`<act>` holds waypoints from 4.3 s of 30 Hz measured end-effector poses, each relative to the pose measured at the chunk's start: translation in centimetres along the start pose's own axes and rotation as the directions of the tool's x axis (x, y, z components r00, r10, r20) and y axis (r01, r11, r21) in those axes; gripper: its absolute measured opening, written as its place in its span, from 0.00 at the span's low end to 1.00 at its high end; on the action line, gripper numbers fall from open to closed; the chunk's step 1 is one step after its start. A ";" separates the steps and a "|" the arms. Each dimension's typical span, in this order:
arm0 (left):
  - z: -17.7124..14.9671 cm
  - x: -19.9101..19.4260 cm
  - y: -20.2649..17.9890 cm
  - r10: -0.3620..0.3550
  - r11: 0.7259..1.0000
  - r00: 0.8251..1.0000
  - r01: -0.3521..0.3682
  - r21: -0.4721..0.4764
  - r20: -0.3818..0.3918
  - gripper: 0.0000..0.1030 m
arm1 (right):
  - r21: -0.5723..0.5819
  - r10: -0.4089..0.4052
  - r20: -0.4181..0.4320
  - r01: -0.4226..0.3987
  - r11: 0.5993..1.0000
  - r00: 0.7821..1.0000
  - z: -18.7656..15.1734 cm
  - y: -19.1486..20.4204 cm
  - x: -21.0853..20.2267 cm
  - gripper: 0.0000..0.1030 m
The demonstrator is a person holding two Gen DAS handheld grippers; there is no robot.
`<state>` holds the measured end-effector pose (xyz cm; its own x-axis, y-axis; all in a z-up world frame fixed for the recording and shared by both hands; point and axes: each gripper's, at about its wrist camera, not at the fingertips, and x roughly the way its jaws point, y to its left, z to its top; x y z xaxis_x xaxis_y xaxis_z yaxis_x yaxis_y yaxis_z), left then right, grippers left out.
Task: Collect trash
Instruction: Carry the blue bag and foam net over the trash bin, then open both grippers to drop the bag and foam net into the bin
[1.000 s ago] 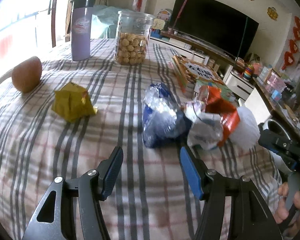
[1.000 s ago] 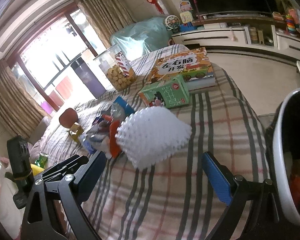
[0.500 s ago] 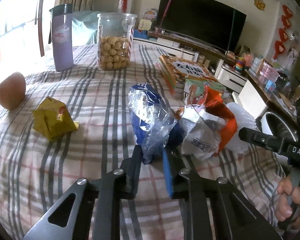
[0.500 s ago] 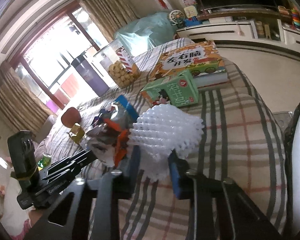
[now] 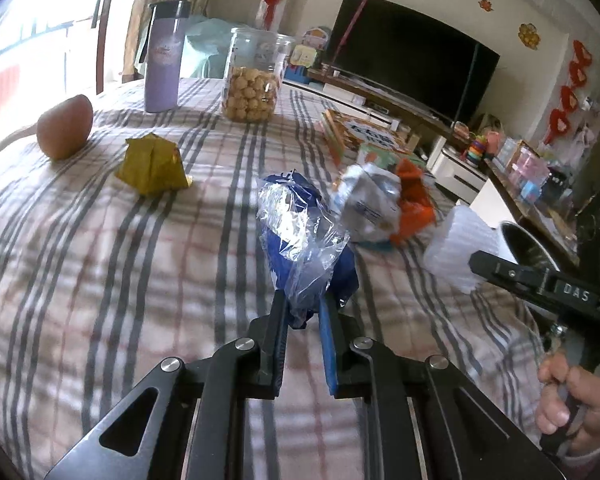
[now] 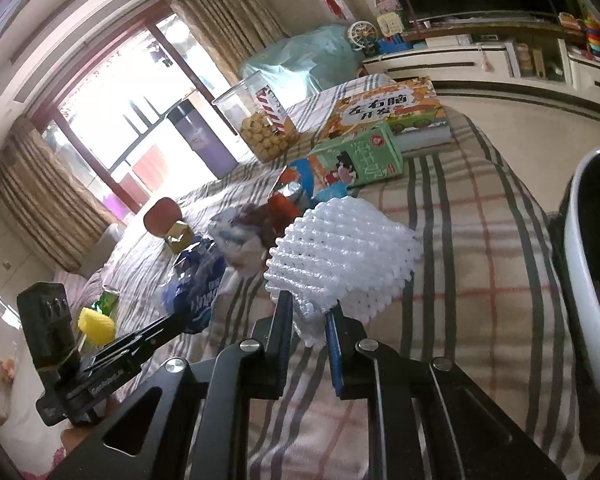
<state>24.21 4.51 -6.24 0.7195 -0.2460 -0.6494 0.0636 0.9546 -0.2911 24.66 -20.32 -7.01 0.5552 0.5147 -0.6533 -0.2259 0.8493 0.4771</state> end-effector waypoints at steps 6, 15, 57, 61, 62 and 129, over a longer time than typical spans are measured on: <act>-1.3 -2.3 -1.7 -0.038 0.999 0.999 0.037 0.034 0.010 0.13 | 0.013 -0.004 0.017 0.004 1.000 1.000 -1.1 0.1 -1.7 0.15; -2.9 -3.8 -5.0 -0.107 0.990 0.994 0.107 0.091 -0.006 0.13 | 0.025 -0.020 0.047 0.018 1.000 0.999 -2.6 -0.5 -4.5 0.15; -0.9 2.8 -18.8 -0.250 0.911 0.964 0.266 0.316 -0.089 0.13 | 0.187 -0.202 0.210 0.164 0.969 0.957 -2.9 -10.4 -16.7 0.15; -0.7 3.4 -19.5 -0.257 0.905 0.962 0.273 0.326 -0.092 0.13 | 0.190 -0.209 0.212 0.169 0.967 0.955 -2.8 -10.7 -16.8 0.15; -0.7 3.3 -19.7 -0.258 0.904 0.962 0.274 0.328 -0.092 0.13 | 0.192 -0.213 0.213 0.173 0.966 0.954 -2.8 -10.8 -16.9 0.15; 0.2 6.6 -20.8 -0.206 0.943 0.972 0.228 0.244 -0.115 0.53 | 0.239 -0.282 0.199 0.233 0.943 0.939 0.0 -13.9 -16.0 0.88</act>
<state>27.73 -16.96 -4.31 0.6067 -0.4546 -0.6521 0.3927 0.8847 -0.2514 18.92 -40.33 -3.21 0.7442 0.2202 -0.6306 0.1073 0.8924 0.4383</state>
